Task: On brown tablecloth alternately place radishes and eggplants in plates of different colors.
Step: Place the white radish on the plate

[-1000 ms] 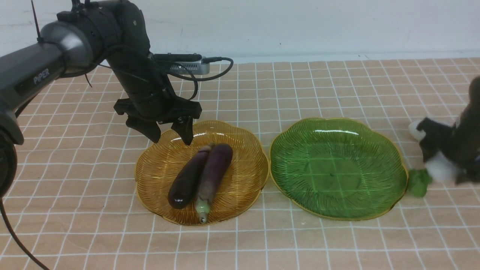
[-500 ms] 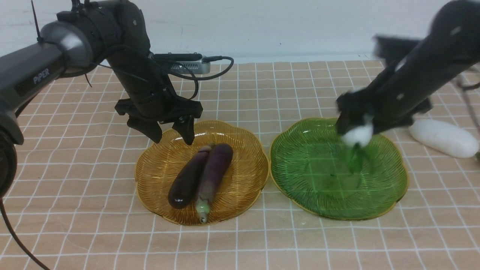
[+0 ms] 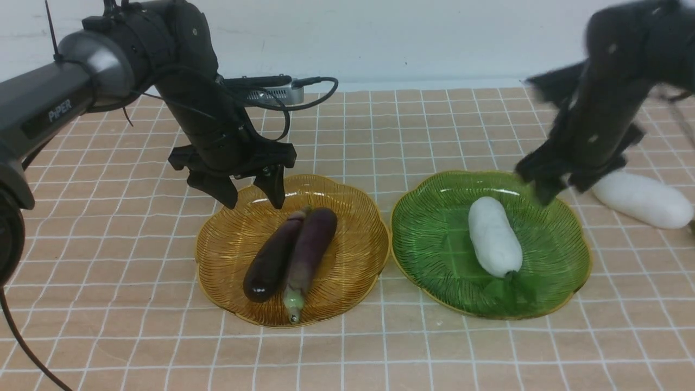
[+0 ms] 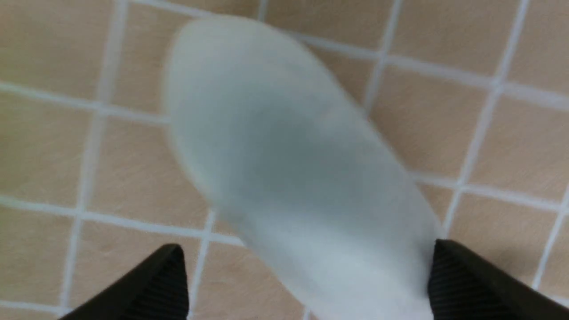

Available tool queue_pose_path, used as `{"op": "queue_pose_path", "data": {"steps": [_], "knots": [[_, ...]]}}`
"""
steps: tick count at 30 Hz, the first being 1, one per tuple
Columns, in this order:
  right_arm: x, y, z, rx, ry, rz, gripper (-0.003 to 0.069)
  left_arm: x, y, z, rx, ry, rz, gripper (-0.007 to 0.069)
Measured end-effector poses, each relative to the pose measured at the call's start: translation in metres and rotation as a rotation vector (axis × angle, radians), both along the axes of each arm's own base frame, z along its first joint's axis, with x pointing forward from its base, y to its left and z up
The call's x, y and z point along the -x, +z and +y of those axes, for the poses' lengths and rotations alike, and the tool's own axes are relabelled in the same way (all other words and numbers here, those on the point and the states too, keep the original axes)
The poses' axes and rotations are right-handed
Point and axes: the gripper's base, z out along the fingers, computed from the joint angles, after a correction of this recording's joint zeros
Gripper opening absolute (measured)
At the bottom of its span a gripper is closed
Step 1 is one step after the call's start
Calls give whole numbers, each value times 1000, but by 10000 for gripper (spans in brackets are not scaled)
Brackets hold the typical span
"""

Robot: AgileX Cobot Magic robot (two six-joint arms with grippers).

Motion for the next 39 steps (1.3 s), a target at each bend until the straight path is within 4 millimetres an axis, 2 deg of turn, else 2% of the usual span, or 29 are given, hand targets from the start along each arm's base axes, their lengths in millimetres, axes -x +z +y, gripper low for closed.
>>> {"op": "queue_pose_path", "data": {"steps": [3, 5, 7, 10, 18, 20, 24, 27, 30, 33, 34, 39], "knots": [[-3, -7, -2, 30, 61, 2, 691, 0, 0, 0, -1, -4, -1, 521], [-5, -11, -4, 47, 73, 5, 666, 0, 0, 0, -1, -5, -1, 521], [-6, -10, -4, 55, 76, 4, 589, 0, 0, 0, -1, -5, -1, 521], [-5, -8, -5, 61, 56, 21, 417, 0, 0, 0, -1, -5, -1, 521], [0, 2, -8, 71, -38, 57, 407, 0, 0, 0, -1, -7, -2, 521], [4, 18, -6, 60, -62, 33, 407, 0, 0, 0, -1, -6, -2, 521], [17, 77, 3, -23, -132, -105, 407, 0, 0, 0, -1, -9, -2, 521], [39, 119, 19, -165, -178, -196, 407, 0, 0, 0, -1, -10, -3, 521], [61, 132, 41, -313, -190, -195, 407, 0, 0, 0, -1, -10, -3, 521], [77, 122, 67, -415, -174, -128, 407, 0, 0, 0, -2, -11, -3, 521], [82, 114, 79, -437, -158, -90, 407, 0, 0, 0, -2, -11, -3, 521], [93, 76, 115, -441, -116, 34, 407, 0, 0, 0, -1, -11, -4, 521]]}}
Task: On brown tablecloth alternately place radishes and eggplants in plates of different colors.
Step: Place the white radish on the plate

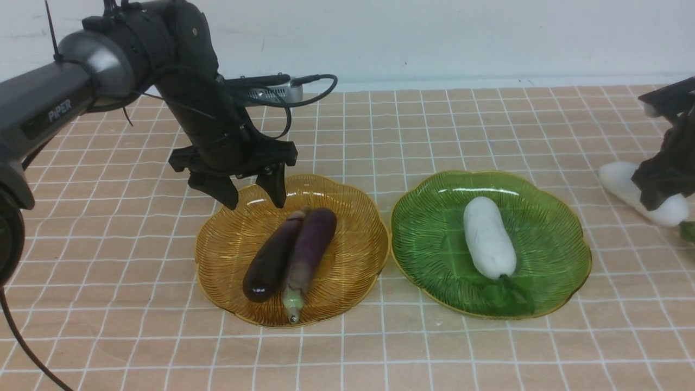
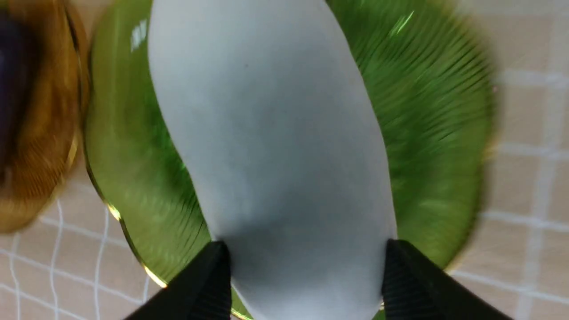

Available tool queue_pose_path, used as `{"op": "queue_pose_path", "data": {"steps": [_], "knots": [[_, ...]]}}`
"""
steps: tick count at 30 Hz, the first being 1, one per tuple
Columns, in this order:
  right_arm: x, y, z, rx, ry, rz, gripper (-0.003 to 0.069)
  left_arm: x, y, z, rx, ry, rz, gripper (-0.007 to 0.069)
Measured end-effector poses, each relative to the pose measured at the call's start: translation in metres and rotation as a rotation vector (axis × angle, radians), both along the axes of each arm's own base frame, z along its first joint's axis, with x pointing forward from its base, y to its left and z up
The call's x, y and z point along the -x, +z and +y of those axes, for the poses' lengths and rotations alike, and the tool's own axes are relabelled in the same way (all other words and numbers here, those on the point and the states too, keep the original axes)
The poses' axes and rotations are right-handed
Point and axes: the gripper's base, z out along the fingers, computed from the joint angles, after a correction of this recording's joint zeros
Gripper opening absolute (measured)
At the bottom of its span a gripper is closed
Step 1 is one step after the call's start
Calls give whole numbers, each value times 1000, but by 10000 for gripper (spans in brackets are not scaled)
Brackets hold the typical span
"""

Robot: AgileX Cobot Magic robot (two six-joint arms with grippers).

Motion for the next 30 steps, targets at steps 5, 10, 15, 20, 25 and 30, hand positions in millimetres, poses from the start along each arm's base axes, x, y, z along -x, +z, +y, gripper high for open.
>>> {"op": "queue_pose_path", "data": {"steps": [5, 10, 15, 20, 25, 30], "knots": [[-5, -29, 27, 51, -6, 0, 408, 0, 0, 0, 0, 0, 0, 521], [-7, -27, 27, 61, -37, 16, 575, 0, 0, 0, 0, -1, 0, 521], [-5, -3, 23, 117, 17, 26, 597, 0, 0, 0, 1, -1, 0, 521], [49, 63, 4, 235, 27, -162, 228, 0, 0, 0, 1, -1, 0, 521], [173, 107, -17, 247, 0, -436, -7, 0, 0, 0, 1, -1, 0, 521], [243, 80, -26, 173, -84, -980, -16, 0, 0, 0, 1, -1, 0, 521]]}}
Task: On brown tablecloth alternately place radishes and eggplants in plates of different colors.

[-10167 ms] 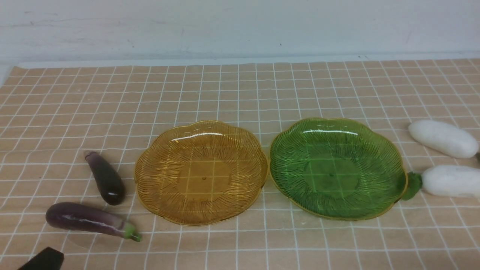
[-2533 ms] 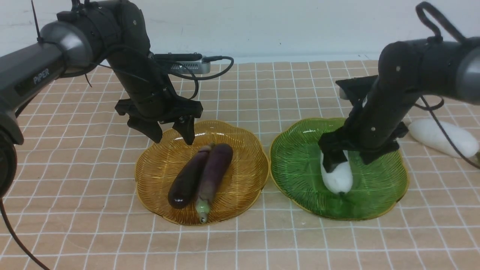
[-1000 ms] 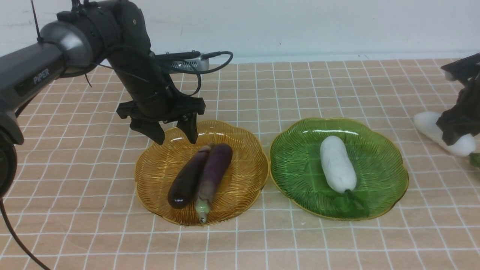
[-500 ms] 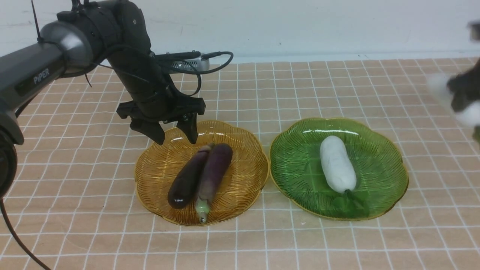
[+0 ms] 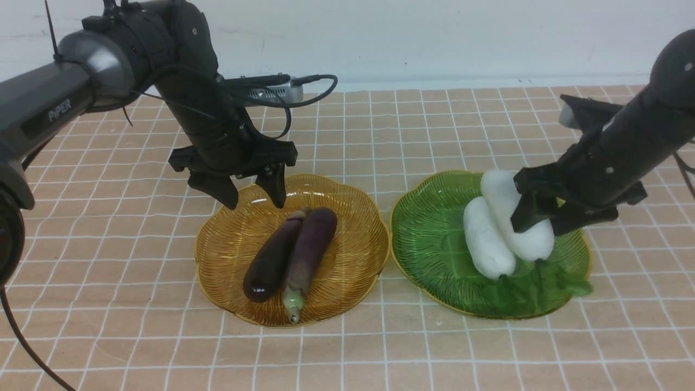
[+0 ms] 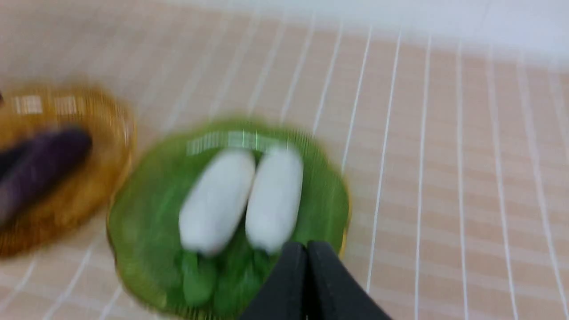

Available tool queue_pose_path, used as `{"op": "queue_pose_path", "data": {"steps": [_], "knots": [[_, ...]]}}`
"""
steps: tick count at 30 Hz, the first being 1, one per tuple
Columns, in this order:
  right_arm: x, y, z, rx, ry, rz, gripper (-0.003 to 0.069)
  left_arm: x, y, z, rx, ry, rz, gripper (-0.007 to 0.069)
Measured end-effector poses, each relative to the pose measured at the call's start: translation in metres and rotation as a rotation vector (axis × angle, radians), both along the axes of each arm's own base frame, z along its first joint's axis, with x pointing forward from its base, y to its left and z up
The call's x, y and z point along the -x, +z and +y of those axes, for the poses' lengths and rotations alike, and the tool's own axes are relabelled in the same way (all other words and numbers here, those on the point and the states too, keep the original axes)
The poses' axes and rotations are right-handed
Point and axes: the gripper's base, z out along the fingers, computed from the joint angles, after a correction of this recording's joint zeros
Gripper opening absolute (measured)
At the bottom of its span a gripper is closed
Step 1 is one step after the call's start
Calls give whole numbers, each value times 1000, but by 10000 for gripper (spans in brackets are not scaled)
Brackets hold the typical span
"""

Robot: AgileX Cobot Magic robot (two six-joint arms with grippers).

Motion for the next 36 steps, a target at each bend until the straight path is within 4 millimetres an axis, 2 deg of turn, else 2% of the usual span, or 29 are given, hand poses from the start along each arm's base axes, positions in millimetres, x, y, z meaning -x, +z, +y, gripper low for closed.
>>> {"op": "queue_pose_path", "data": {"steps": [2, 5, 10, 13, 15, 25, 31, 36], "knots": [[13, -16, -1, -33, 0, -78, -16, 0, 0, 0, 0, 0, 0, 518], [18, -23, -2, -19, 1, -151, -16, 0, 0, 0, 0, -1, 0, 463], [25, -17, -4, -12, -2, -237, -16, 0, 0, 0, -1, -2, -1, 244], [26, -17, -4, -11, -2, -242, -16, 0, 0, 0, -3, -15, -4, 71], [26, -17, -4, -13, -2, -242, -16, 0, 0, 0, -5, -28, -8, 12], [27, -23, -4, -18, -3, -236, -16, -1, -1, 4, -50, -63, -23, -3], [44, -47, -7, -22, -11, -259, -16, -1, -1, 5, -74, -83, -31, -3], [60, -80, -12, -17, -60, -283, -16, -1, -1, 7, -95, -92, -36, -3]]}}
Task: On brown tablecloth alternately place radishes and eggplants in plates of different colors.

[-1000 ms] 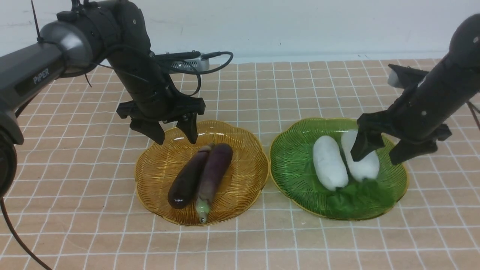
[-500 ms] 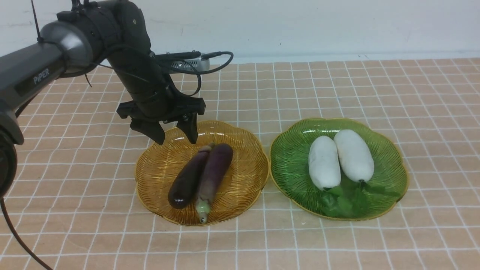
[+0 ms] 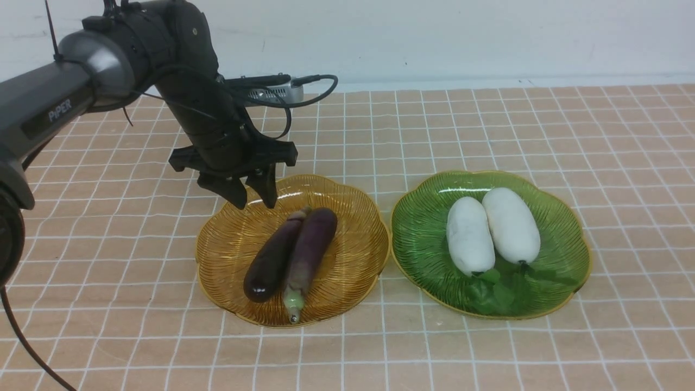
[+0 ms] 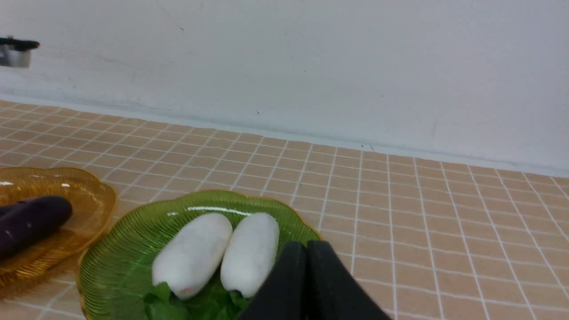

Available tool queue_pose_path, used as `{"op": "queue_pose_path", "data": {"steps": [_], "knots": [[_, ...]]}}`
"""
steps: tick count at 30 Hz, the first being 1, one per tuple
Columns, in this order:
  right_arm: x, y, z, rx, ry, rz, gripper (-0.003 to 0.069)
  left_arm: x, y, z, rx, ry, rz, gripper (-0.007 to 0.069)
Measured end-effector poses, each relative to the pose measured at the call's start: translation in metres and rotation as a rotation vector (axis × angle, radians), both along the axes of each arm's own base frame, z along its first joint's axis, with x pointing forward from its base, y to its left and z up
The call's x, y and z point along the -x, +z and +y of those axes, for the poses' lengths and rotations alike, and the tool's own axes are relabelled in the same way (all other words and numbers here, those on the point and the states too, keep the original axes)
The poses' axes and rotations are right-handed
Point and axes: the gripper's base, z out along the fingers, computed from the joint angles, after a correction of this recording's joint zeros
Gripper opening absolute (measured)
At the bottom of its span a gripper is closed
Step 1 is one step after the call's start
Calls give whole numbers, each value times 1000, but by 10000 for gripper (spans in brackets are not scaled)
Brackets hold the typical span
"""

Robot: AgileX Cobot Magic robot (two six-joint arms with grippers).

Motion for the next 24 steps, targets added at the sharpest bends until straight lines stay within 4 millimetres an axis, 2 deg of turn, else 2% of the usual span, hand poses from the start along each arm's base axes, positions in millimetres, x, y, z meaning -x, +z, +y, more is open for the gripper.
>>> {"op": "queue_pose_path", "data": {"steps": [3, 9, 12, 13, 16, 19, 21, 23, 24], "knots": [[4, -25, -1, 10, -14, 16, -16, 0, 0, 1, -9, -2, -2, -3], [6, -61, -3, 74, -26, 49, -16, -4, 10, 4, -41, -8, -46, -3], [5, -81, -4, 111, -26, 108, -16, 2, 37, 4, -22, -7, -110, -3], [5, -81, -4, 114, -27, 106, -16, 7, 50, 5, -14, -7, -137, -3], [5, -80, -4, 115, -28, 104, -16, 27, 94, 9, 16, 2, -235, -3], [5, -80, -4, 115, -28, 104, -16, 66, 143, 18, 51, 33, -333, -3], [5, -80, -4, 115, -28, 104, -16, 99, 164, 25, 63, 34, -375, -3], [5, -80, -4, 115, -28, 104, -16, 126, 169, 31, 58, 33, -374, -3], [5, -80, -4, 115, -28, 104, -16, 146, 172, 36, 53, 32, -375, -3]]}}
